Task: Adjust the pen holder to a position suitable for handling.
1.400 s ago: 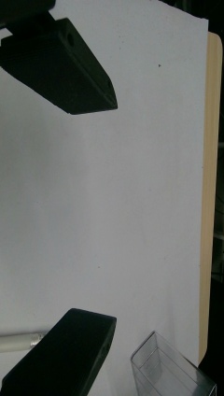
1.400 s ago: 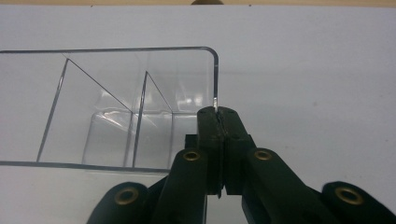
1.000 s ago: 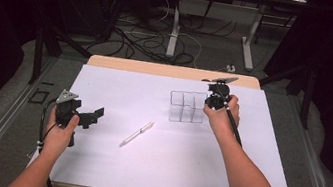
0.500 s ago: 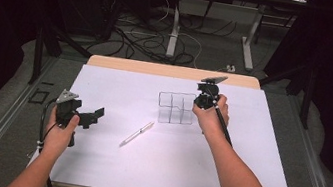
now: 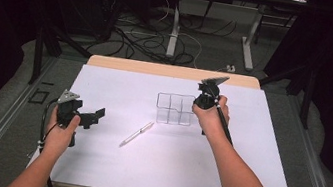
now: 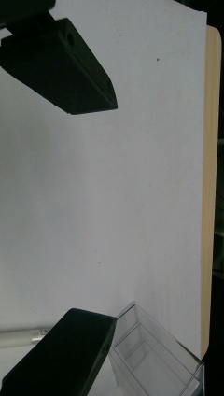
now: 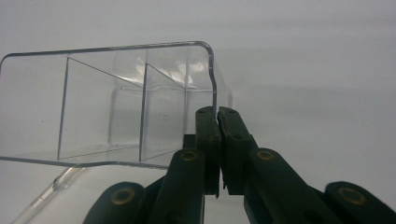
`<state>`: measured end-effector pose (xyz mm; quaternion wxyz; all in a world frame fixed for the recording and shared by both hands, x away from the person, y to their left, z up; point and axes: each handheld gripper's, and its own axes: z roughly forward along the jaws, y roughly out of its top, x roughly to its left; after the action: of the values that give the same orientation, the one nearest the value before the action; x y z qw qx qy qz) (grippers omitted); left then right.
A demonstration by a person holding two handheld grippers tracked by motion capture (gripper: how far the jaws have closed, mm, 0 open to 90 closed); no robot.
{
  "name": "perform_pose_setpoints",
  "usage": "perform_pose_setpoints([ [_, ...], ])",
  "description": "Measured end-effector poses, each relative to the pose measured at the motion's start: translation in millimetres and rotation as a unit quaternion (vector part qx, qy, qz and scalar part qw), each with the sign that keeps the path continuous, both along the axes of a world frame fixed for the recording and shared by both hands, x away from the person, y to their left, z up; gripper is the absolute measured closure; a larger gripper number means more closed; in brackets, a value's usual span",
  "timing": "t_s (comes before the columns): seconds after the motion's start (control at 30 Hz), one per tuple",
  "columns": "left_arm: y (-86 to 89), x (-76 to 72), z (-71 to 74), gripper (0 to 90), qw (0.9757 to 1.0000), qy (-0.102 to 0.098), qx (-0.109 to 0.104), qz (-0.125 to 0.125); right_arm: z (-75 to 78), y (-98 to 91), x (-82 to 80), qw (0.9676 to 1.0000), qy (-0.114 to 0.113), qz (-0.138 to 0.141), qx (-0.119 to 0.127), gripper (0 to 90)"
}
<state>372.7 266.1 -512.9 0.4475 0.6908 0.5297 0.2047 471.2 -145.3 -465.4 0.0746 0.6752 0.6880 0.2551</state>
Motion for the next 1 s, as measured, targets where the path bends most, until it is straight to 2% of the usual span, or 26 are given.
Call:
perform_pose_setpoints([
  [0.07, -0.3, 0.2, -0.2, 0.3, 1.0, -0.001, 0.0, 0.0, 0.3, 0.7, 0.6, 1.0, 0.002, -0.004, 0.002, 87.7],
  [0.13, -0.3, 0.4, -0.4, 0.3, 1.0, -0.001, 0.0, 0.0, -0.1, -0.1, 1.6, 0.9998, 0.008, -0.004, 0.015, 87.3],
  [0.17, -0.3, 0.4, -0.5, 0.3, 1.0, 0.0, 0.0, 0.0, -1.8, -0.6, 1.7, 0.9996, -0.003, -0.003, 0.027, 87.2],
  [0.3, -0.2, 0.8, -0.9, 0.3, 1.0, 0.0, 0.0, 0.0, -0.7, -0.4, 1.4, 0.9998, 0.011, -0.001, 0.018, 86.9],
  [0.47, -0.3, 0.7, -1.0, 0.3, 1.0, 0.001, 0.001, -0.001, -1.1, -0.2, 1.3, 0.9998, 0.008, 0.009, 0.019, 86.3],
  [0.53, -0.4, 0.7, -1.3, 0.2, 1.0, 0.001, 0.001, -0.002, -1.6, -1.1, 1.3, 0.9997, 0.004, 0.016, 0.018, 84.8],
  [0.6, -0.5, 0.9, -1.6, 0.3, 1.0, 0.002, 0.001, -0.001, -2.7, -2.3, 0.9, 0.9992, 0.001, 0.025, 0.03, 82.2],
  [0.7, -0.8, 0.9, -1.8, 0.2, 1.0, 0.003, 0.002, -0.002, -3.8, -3.2, 0.3, 0.999, -0.008, 0.034, 0.029, 80.5],
  [0.73, -1.0, 0.9, -1.8, 0.3, 1.0, 0.003, 0.002, -0.002, -3.0, -2.8, -0.7, 0.9987, -0.018, 0.039, 0.028, 77.9],
  [0.77, -1.3, 0.8, -1.8, 0.3, 1.0, 0.003, 0.002, -0.002, -3.0, -2.8, -0.7, 0.9987, -0.018, 0.039, 0.028, 77.9],
  [0.8, -1.5, 0.8, -1.9, 0.3, 1.0, 0.003, 0.003, -0.002, -1.0, -2.5, -2.4, 0.9981, -0.029, 0.046, 0.029, 75.6],
  [0.9, -1.7, 0.8, -2.2, 0.2, 1.0, 0.003, 0.003, -0.001, 1.5, -3.0, -4.2, 0.9973, -0.039, 0.057, 0.026, 73.9],
  [0.97, -1.8, 0.9, -2.4, 0.3, 1.0, 0.004, 0.004, -0.002, 4.3, -3.6, -6.4, 0.9956, -0.054, 0.069, 0.033, 71.3],
  [1.0, -1.8, 1.0, -2.5, 0.3, 1.0, 0.004, 0.004, -0.002, 4.3, -3.6, -6.4, 0.9956, -0.054, 0.069, 0.033, 71.3],
])
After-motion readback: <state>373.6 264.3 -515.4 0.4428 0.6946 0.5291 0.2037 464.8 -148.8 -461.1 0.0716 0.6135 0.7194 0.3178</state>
